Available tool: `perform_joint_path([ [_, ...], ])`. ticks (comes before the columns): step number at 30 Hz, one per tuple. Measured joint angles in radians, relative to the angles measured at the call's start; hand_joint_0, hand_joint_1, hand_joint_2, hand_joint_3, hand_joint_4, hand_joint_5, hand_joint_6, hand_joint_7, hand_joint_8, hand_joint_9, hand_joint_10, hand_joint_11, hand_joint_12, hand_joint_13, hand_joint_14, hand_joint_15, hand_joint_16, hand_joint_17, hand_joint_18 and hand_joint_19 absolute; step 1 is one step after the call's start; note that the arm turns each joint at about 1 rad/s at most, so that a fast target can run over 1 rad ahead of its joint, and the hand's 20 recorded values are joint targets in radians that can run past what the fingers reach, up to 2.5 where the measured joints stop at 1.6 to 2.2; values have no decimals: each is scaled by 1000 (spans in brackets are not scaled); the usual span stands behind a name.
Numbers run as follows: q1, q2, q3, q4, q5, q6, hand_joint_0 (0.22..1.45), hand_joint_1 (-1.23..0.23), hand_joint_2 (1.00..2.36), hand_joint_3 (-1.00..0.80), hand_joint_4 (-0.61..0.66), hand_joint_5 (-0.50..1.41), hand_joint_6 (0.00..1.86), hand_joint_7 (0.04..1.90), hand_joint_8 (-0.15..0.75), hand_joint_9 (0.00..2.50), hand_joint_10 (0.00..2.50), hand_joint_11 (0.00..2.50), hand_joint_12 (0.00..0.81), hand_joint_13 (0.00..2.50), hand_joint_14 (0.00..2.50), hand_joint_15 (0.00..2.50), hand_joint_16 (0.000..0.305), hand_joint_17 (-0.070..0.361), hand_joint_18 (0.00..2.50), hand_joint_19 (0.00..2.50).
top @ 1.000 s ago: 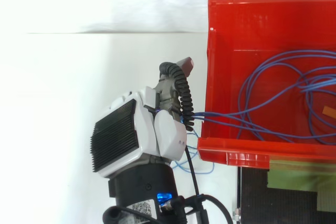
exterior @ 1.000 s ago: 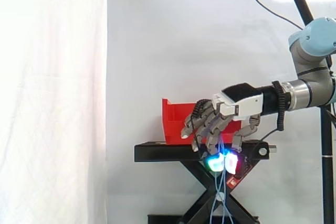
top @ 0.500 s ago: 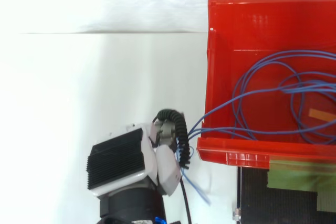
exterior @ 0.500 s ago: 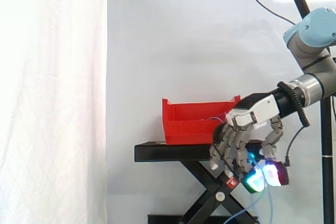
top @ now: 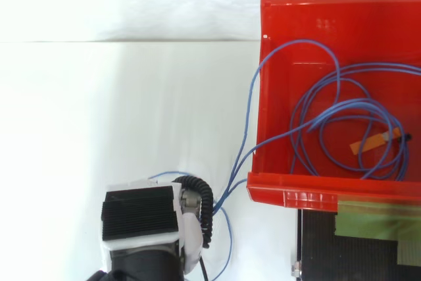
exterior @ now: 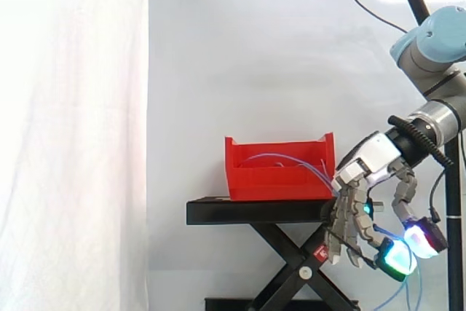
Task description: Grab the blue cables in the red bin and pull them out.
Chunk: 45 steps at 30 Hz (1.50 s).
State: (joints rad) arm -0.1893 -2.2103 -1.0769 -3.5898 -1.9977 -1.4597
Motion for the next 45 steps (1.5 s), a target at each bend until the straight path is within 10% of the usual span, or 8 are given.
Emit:
perform_joint_path([
  [17, 34, 0, 0, -38, 65, 451, 892, -779, 1000, -1000, -43, 849, 952, 667, 232, 847, 15, 430, 301, 607, 9, 241, 35, 80, 485, 290],
  [29, 64, 0, 0, -43, 198, 769, 892, -779, 1000, -1000, -47, 852, 926, 678, 229, 849, 17, 431, 301, 615, 10, 253, 35, 80, 491, 298],
  [45, 98, 0, 0, -61, 218, 1176, 891, -780, 1000, -1000, -55, 856, 903, 684, 225, 856, 15, 437, 298, 653, 11, 275, 36, 80, 508, 307],
])
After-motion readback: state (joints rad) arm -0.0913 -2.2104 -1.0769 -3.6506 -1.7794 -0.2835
